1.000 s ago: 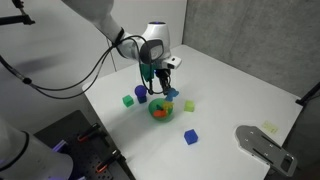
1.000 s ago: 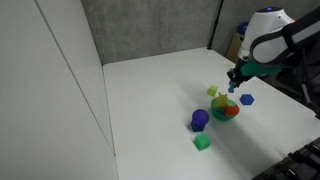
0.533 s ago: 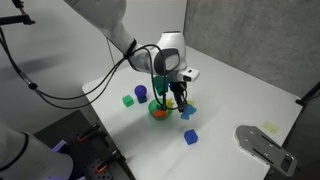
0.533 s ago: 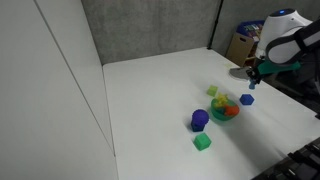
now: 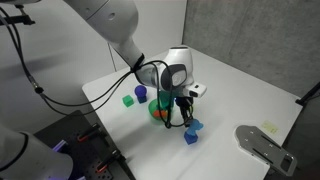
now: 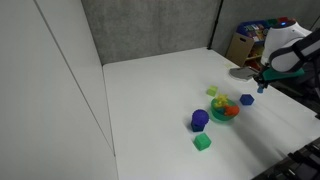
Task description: Put the elephant plush toy on the blue building block
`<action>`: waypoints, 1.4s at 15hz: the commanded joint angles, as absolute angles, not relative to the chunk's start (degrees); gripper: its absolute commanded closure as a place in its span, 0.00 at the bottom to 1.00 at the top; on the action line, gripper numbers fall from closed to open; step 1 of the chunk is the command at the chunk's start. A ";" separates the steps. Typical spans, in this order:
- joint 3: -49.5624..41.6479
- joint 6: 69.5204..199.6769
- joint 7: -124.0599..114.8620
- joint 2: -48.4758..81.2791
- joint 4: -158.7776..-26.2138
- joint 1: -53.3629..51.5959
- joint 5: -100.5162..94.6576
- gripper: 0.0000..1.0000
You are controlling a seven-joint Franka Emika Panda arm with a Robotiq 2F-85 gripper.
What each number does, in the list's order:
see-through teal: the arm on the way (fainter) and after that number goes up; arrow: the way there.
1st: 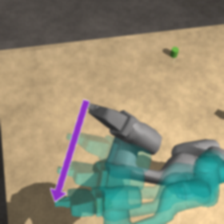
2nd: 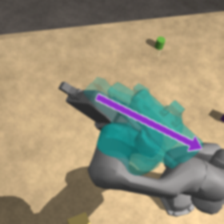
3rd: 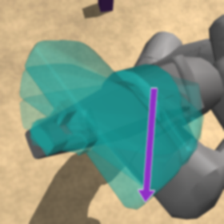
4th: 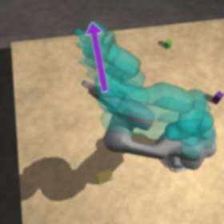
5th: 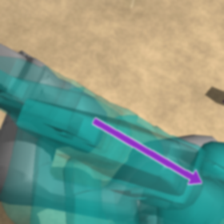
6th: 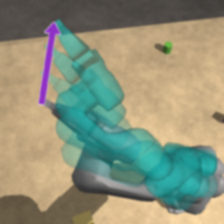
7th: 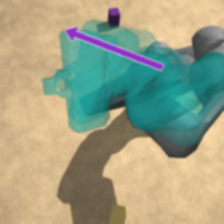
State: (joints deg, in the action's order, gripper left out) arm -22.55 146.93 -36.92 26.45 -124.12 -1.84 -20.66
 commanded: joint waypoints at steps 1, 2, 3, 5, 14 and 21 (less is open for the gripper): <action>-23.38 148.88 -38.05 30.02 -121.42 -1.71 -21.53 0.96; -23.59 149.53 -37.85 30.85 -120.99 -1.79 -21.40 0.96; -23.66 150.08 -37.55 31.73 -120.49 -1.80 -21.07 0.96; -23.71 151.15 -37.15 33.29 -119.59 -1.91 -20.56 0.96; -23.73 154.99 -36.35 38.35 -117.01 -3.41 -18.43 0.96; -24.49 155.58 -36.36 39.74 -117.31 -5.14 -17.47 0.96</action>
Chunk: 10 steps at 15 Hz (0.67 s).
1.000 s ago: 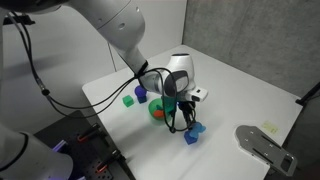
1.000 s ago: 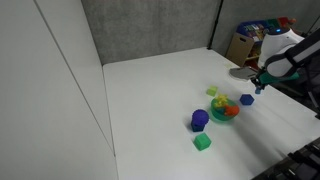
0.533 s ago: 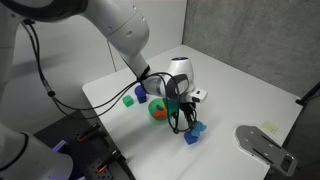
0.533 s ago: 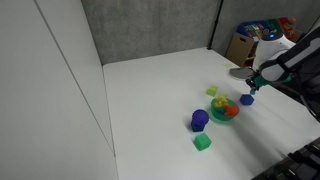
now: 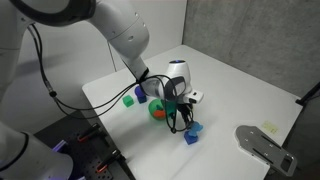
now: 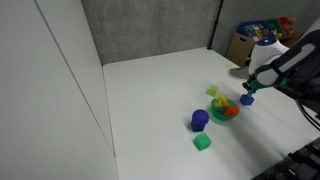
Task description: Put the elephant plush toy on the blue building block
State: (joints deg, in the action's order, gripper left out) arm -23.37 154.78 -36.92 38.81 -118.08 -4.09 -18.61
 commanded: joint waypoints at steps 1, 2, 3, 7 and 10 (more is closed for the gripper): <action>-24.59 155.63 -36.33 39.83 -117.36 -5.28 -17.52 0.96; -24.71 155.65 -36.24 39.78 -117.44 -5.40 -17.58 0.84; -24.84 155.65 -36.18 39.64 -117.52 -5.50 -17.58 0.64; -25.11 155.53 -35.59 38.19 -118.06 -5.71 -17.43 0.34; -24.74 155.50 -34.87 35.87 -118.96 -5.98 -17.36 0.10</action>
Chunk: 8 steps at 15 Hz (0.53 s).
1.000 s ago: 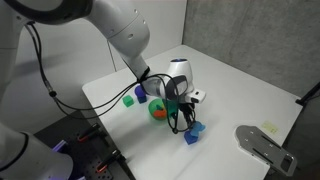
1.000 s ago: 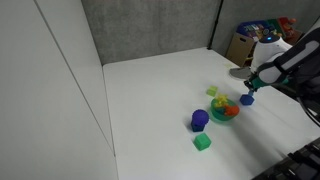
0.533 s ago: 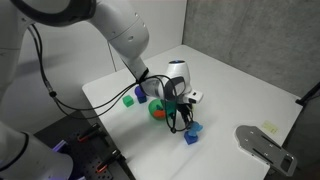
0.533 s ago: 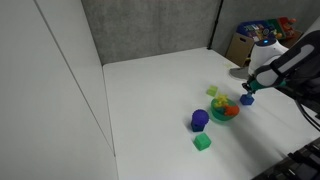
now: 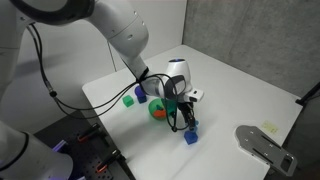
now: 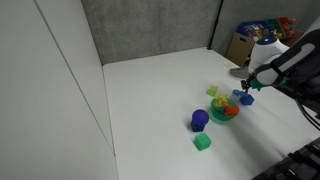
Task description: Put the elephant plush toy on the blue building block
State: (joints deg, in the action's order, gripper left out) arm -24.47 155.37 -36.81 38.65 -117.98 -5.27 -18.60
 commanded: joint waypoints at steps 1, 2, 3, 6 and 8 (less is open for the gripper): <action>-24.51 155.31 -34.60 34.93 -119.26 -6.11 -17.34 0.01; -24.23 155.06 -34.35 33.93 -119.48 -6.24 -17.28 0.00; -23.93 154.49 -34.03 32.78 -119.69 -6.50 -17.32 0.00; -21.59 151.81 -31.34 28.94 -120.33 -6.34 -16.77 0.00; -20.29 149.22 -30.29 26.60 -120.40 -6.57 -17.10 0.00</action>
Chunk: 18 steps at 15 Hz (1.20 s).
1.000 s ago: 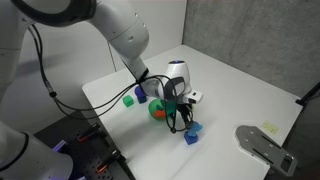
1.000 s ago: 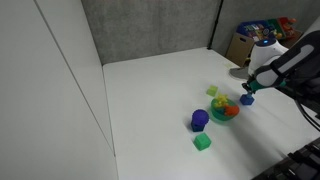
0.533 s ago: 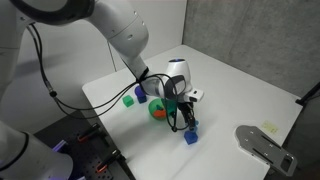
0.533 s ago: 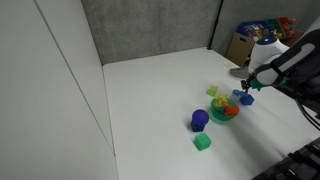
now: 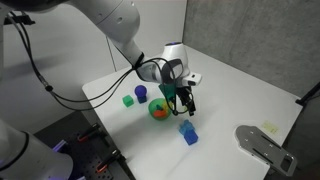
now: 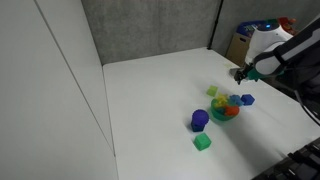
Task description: Put the elephant plush toy on the blue building block
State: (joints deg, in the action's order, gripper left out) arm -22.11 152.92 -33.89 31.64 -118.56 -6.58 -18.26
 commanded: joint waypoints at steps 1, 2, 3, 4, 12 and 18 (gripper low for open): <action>-19.43 147.83 -29.65 25.29 -120.54 -6.53 -17.25 0.00; -18.63 146.37 -29.20 23.98 -120.79 -6.66 -17.49 0.00; -18.00 145.07 -29.07 22.74 -120.96 -6.85 -17.87 0.00; -17.25 143.76 -28.83 21.42 -121.29 -7.01 -18.16 0.00; -9.79 134.60 -26.96 8.45 -127.66 -6.18 -17.36 0.00; -5.67 126.33 -20.56 -3.93 -131.25 -3.22 -13.43 0.00</action>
